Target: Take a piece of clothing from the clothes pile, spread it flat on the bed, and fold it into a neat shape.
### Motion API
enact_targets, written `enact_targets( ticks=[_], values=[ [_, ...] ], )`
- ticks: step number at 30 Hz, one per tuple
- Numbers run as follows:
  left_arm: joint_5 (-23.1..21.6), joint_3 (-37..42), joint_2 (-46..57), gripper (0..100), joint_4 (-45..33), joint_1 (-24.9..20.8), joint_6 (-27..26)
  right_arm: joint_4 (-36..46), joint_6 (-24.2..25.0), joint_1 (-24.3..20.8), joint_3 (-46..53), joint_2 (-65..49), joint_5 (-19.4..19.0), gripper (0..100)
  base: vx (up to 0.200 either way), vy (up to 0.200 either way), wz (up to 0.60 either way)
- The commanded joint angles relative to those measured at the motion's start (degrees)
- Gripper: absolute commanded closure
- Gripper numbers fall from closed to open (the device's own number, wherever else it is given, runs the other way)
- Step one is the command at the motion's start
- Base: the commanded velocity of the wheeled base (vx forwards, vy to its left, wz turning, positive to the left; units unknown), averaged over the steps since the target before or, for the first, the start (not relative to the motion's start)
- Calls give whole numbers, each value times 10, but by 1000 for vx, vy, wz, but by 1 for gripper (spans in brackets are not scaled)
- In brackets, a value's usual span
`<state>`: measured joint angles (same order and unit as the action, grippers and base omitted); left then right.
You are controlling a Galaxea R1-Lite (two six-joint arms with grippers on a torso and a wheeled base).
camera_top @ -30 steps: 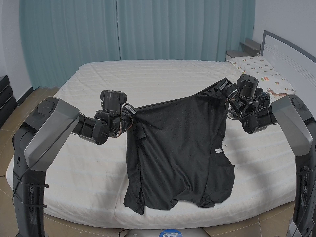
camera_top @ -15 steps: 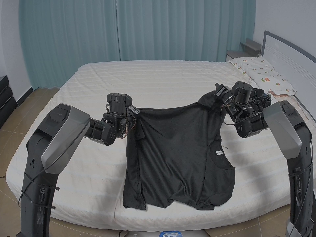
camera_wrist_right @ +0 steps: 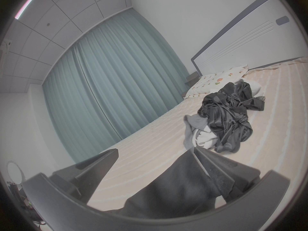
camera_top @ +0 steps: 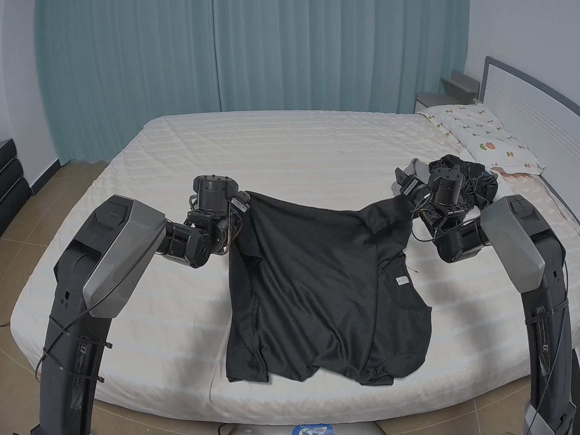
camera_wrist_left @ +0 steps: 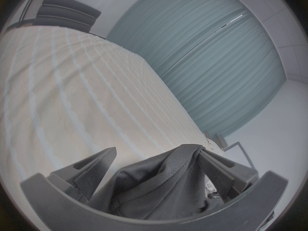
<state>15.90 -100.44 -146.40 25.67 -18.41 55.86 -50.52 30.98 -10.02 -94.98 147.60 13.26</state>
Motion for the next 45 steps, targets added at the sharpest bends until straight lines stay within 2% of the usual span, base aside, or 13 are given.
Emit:
enact_targets(
  ticks=[1,4,7,10,13,17,18,21,23,27,29,39,45],
  values=[
    [10,-3,-13,0,2,12,-23,12,-20,12,30,4,-9,0,0,0,0],
    [11,-5,-16,0,1,18,-35,13,-21,20,36,3,-12,0,0,0,0],
    [16,-5,-17,0,2,22,-75,16,-21,25,43,0,-17,0,0,0,0],
    [25,-5,-17,0,2,26,-121,14,-21,29,81,-15,-32,0,0,0,0],
    [24,-20,-14,0,1,32,-131,9,-17,29,133,-35,-63,0,0,0,0],
    [24,-59,-17,0,-9,44,-138,3,-14,29,185,-57,-82,0,0,0,0],
    [19,-60,-17,0,-16,50,-163,-8,-14,30,213,-65,-92,0,0,0,0],
    [15,-63,-15,0,-28,58,-180,-23,-14,30,247,-72,-101,0,0,0,0],
    [-11,-69,-12,0,-70,62,-181,-50,-14,30,303,-84,-119,0,0,0,0],
    [-113,-85,13,0,-196,79,-180,-104,-14,35,392,-99,-158,0,0,0,0],
    [-133,-98,15,0,-239,80,-179,-121,-14,37,415,-101,-163,0,0,0,0],
    [-177,-123,15,0,-266,78,-102,-165,-14,38,494,-104,-183,0,0,0,0],
    [-177,-142,21,0,-233,93,0,-165,-14,40,521,-109,-204,0,0,0,0]
  ],
)
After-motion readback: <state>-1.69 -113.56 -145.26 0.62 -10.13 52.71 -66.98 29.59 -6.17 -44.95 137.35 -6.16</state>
